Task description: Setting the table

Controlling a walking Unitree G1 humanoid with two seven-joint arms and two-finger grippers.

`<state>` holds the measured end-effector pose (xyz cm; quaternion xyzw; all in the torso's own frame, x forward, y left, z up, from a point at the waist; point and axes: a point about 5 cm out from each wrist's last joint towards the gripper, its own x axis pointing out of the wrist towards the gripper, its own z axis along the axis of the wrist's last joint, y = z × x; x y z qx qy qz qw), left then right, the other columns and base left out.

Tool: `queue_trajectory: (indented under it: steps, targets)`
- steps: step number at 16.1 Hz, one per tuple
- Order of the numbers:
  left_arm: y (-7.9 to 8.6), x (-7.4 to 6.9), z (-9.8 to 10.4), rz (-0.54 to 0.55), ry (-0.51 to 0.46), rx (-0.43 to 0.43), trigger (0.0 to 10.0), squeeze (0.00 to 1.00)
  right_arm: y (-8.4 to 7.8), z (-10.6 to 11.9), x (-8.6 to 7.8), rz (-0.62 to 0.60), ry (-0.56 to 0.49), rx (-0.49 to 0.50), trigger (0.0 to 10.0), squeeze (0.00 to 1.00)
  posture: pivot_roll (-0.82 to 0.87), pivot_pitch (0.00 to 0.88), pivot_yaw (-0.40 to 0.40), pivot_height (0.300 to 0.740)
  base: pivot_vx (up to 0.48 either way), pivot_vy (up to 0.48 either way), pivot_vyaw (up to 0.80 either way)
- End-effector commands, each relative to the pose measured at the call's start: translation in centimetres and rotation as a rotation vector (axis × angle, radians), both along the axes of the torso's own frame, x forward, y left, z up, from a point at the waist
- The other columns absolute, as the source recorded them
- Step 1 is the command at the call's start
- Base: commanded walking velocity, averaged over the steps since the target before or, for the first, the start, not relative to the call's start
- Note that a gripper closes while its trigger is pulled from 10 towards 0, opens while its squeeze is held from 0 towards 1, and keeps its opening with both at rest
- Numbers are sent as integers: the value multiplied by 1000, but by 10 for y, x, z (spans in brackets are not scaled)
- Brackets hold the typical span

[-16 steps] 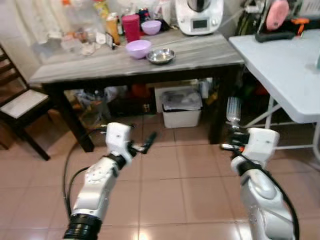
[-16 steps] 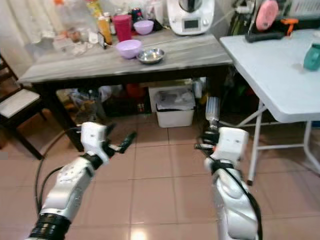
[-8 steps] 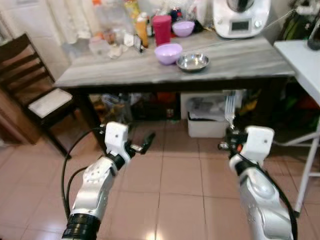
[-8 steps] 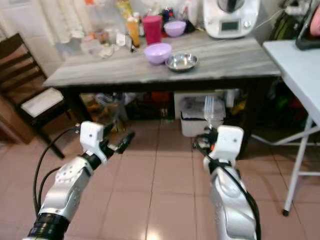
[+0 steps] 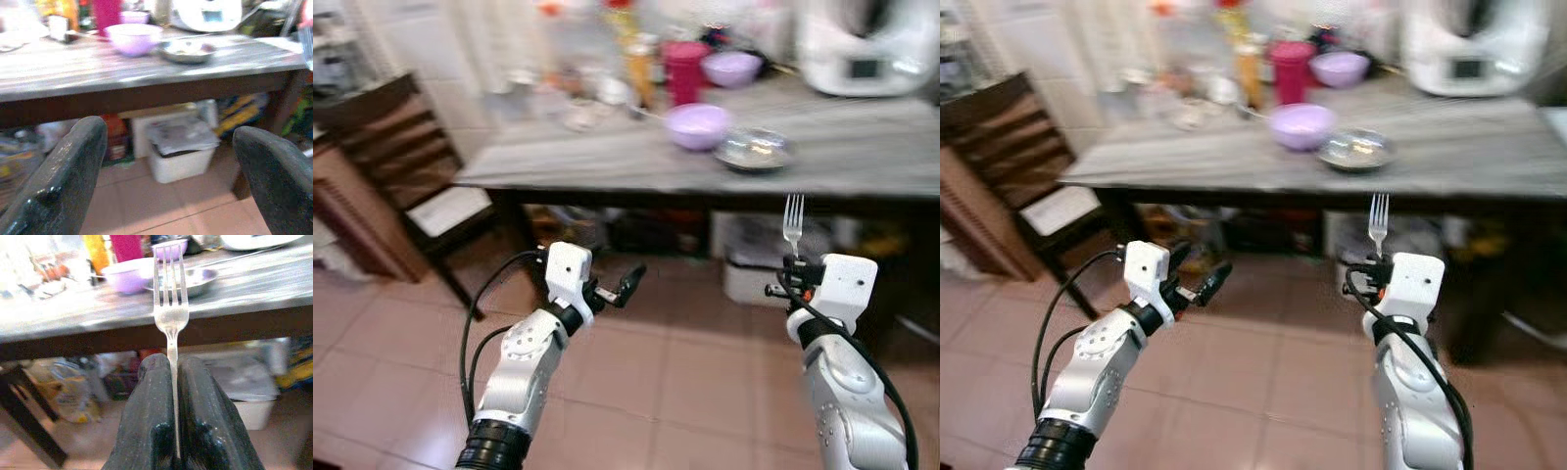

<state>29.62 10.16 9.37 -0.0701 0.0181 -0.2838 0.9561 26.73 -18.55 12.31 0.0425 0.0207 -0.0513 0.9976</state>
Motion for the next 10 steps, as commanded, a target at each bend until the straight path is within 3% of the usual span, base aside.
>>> queue_trajectory:
  steps: [1, 3, 10]
  targets:
    - [1, 3, 5, -4, -18, 13, 10000, 0, 2, 2, 1, 9, -4, 5, 10000, 0, -339, 0, 119, 740, 465, 0, -731]
    - [1, 2, 4, -6, -14, 16, 10000, 0, 2, 2, 1, 8, -3, 5, 10000, 0, -340, 0, 120, 740, 461, 0, -597]
    - [-2, -2, 2, -36, -2, 13, 10000, 0, 2, 0, 0, 0, 6, 4, 10000, 0, -343, 0, 122, 740, 441, 0, 0]
